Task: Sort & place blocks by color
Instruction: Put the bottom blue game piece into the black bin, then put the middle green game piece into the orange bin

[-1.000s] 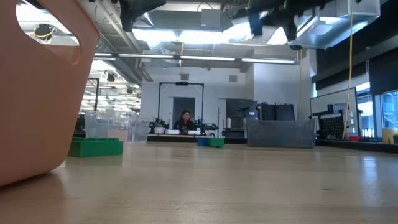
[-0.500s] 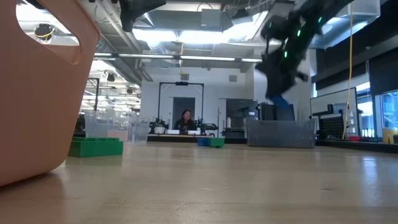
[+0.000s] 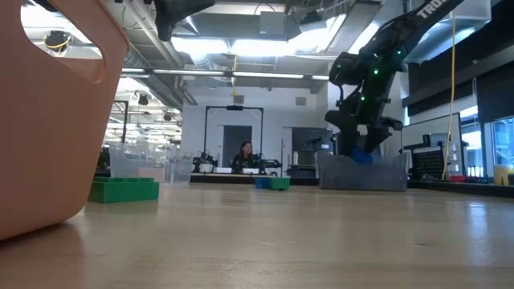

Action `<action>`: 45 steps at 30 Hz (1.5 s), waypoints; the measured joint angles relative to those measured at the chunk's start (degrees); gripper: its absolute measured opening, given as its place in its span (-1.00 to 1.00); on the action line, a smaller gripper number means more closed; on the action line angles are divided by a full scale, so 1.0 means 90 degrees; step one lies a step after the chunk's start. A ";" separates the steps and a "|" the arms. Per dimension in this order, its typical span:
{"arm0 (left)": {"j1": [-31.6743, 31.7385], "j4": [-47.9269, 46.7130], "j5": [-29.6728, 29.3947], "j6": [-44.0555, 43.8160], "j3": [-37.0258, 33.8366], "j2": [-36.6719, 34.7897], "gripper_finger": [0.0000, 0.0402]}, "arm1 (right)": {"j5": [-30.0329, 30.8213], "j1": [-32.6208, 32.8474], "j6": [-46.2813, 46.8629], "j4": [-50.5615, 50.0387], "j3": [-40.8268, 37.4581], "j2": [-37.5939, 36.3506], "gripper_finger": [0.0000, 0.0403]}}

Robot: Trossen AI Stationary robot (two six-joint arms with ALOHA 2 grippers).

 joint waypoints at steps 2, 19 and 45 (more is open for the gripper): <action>0.0000 0.0000 0.0064 0.0000 0.0000 0.0000 0.40 | -0.0275 -0.0058 -0.0063 -0.0040 0.0000 -0.0115 0.53; -0.0002 -0.0005 0.0129 0.0027 0.0000 0.0000 0.40 | 0.0782 0.0143 0.1566 -0.0476 -0.0518 -0.1296 0.77; -0.0007 -0.0214 0.0232 0.0841 0.0000 0.0000 0.40 | -0.1877 0.4418 0.0189 0.2995 -0.1036 -0.4889 0.77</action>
